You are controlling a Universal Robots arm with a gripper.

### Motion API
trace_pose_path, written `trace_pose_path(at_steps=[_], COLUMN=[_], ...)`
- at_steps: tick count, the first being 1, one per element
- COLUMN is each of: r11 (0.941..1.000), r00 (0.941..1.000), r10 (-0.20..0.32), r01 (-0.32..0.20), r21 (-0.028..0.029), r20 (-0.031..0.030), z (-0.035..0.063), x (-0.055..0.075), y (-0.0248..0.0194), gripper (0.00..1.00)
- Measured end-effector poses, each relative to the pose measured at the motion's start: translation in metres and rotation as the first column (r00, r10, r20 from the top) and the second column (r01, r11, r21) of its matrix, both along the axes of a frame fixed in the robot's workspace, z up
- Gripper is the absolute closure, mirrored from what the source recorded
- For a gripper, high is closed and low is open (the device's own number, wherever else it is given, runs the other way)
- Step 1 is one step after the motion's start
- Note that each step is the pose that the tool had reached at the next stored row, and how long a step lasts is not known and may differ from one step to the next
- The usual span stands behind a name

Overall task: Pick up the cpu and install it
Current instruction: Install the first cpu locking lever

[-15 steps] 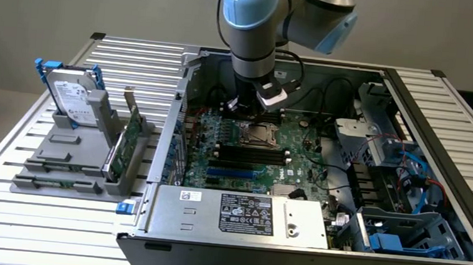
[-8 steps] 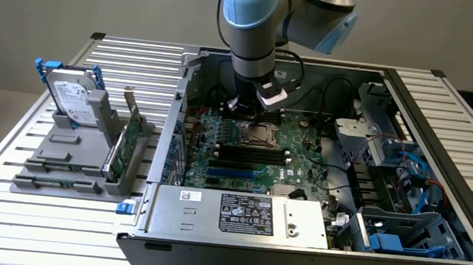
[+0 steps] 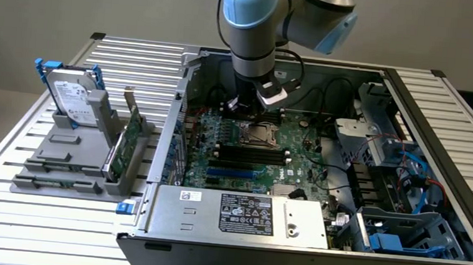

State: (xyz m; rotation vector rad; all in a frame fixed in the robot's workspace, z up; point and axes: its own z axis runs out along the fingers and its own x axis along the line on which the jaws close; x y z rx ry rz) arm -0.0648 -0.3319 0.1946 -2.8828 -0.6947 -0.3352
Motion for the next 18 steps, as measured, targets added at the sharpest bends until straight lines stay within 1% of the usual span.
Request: trace_pose_path(at_steps=[8,12,18], r11=[1.0000,1.0000,1.0000], r00=[1.0000,1.0000,1.0000], r10=[0.000,0.000,0.000], r01=[0.000,0.000,0.000], r21=[-0.0001,-0.0001,-0.0001], r20=[0.0025,0.0028,0.0029], z=[0.0000,0.0005,0.0071], x=[0.0002,0.0003,0.0002], y=[0.0005,0.0006,0.0006], gripper=[0.89,0.89,0.89])
